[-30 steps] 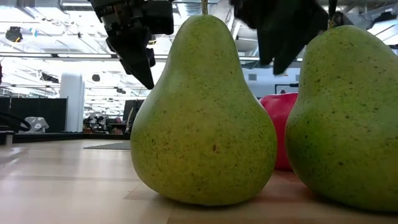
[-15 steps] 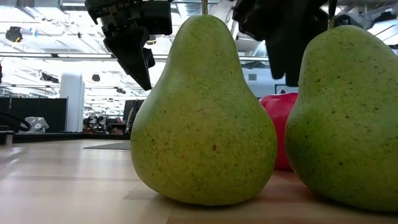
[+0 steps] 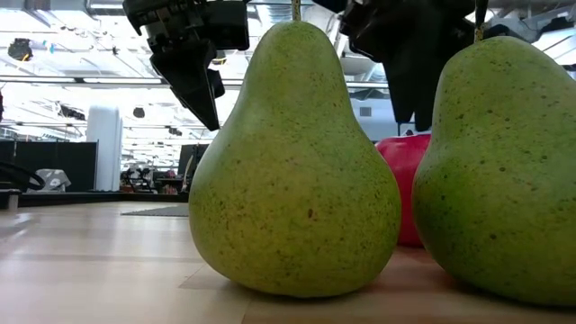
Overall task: Build produce basket
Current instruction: Put the red apple into the black basket
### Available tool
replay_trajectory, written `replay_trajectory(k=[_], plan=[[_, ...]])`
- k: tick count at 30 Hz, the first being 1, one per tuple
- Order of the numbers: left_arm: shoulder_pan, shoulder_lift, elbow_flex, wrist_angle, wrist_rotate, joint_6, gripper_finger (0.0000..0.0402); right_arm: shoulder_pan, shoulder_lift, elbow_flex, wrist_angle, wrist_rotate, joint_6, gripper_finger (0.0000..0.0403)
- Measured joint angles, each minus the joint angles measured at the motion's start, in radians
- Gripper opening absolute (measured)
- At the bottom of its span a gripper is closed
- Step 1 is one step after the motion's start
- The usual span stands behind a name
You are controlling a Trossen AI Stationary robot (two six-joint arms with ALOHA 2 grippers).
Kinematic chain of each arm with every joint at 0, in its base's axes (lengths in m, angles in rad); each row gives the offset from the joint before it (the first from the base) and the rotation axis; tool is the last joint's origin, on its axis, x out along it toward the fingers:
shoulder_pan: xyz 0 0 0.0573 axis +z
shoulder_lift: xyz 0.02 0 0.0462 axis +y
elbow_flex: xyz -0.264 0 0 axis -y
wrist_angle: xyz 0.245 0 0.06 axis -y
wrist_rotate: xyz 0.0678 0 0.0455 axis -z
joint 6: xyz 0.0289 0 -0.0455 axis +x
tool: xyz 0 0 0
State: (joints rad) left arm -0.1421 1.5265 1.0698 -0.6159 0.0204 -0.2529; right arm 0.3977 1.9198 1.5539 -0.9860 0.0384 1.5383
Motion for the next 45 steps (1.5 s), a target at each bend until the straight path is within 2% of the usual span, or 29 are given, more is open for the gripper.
replay_trajectory(k=[17,27,40,45], plan=[[0.0,0.0,0.0,0.0,0.0,0.0,0.0078,0.016,0.0,0.0,0.006,0.017,0.064,0.0109],[0.0,0.0,0.0,0.001,-0.001,0.005,0.0078,0.041,0.031,0.0,0.028,0.021,0.161,0.0109],[0.0,0.0,0.001,0.004,0.0,0.006,0.0078,0.032,0.051,0.005,0.064,0.021,0.166,0.0109],[0.0,0.0,0.001,0.004,0.0,0.006,0.0078,0.032,0.054,0.048,0.043,0.025,0.153,0.0109]])
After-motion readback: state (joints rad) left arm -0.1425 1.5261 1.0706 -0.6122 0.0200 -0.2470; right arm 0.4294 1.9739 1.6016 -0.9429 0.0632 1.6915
